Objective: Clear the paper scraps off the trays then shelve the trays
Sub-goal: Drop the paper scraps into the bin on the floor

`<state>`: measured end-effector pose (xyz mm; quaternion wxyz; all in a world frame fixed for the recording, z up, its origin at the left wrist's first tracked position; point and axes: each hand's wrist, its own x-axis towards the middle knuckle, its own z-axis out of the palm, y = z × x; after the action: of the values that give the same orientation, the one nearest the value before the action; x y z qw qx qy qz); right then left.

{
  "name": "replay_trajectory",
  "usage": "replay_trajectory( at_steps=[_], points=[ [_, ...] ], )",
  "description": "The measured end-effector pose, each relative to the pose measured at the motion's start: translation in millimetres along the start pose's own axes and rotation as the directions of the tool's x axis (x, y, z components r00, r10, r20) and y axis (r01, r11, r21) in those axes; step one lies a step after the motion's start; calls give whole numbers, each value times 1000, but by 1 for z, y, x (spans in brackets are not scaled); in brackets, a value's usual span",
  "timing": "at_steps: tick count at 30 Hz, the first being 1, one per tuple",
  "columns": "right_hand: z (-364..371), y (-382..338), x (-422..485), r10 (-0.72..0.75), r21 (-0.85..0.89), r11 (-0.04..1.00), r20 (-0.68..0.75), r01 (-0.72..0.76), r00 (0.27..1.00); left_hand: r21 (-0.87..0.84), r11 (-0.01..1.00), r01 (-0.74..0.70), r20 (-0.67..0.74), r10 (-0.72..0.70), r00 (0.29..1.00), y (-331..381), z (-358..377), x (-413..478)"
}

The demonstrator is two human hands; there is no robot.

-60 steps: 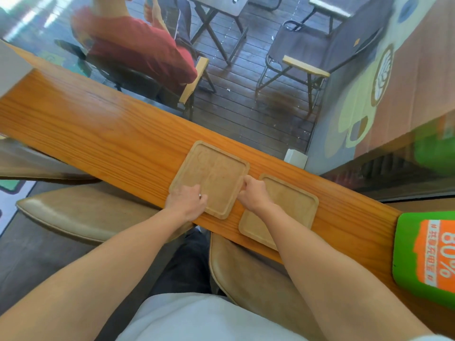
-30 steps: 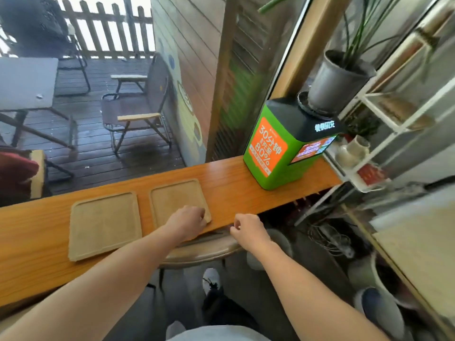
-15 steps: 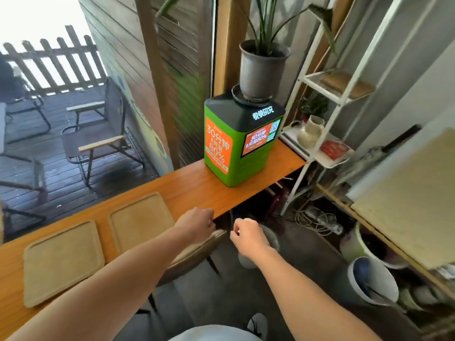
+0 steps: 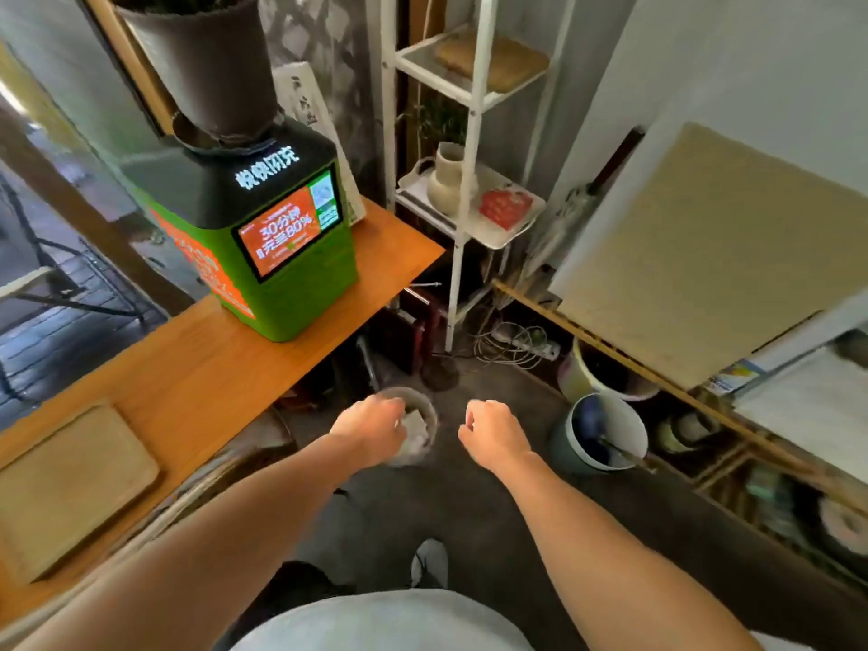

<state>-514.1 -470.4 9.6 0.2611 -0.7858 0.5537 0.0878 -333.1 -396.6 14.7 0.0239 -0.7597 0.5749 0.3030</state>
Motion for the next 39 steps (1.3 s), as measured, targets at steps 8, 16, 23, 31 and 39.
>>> replay_trajectory(
  at_steps=[8, 16, 23, 31, 39],
  points=[
    [16, 50, 24, 185, 55, 980, 74, -189, 980, 94, 994, -61, 231, 38, 972, 26, 31, 29],
    [58, 19, 70, 202, 173, 955, 223, -243, 954, 97, 995, 22, 417, -61, 907, -33, 42, 94],
    [137, 19, 147, 234, 281, 900, 331, -333, 914, 82, 984, 160, 465, -180, 867, -87, 90, 193],
    [283, 39, 251, 270, 396, 803, 424, -445, 864, -63, 955, 291, 446, -234, 864, -146, 245, 315],
    [393, 60, 332, 280, 449, 774, 389, -446, 878, -31, 936, 352, 351, -319, 880, -211, 357, 371]
  ],
)
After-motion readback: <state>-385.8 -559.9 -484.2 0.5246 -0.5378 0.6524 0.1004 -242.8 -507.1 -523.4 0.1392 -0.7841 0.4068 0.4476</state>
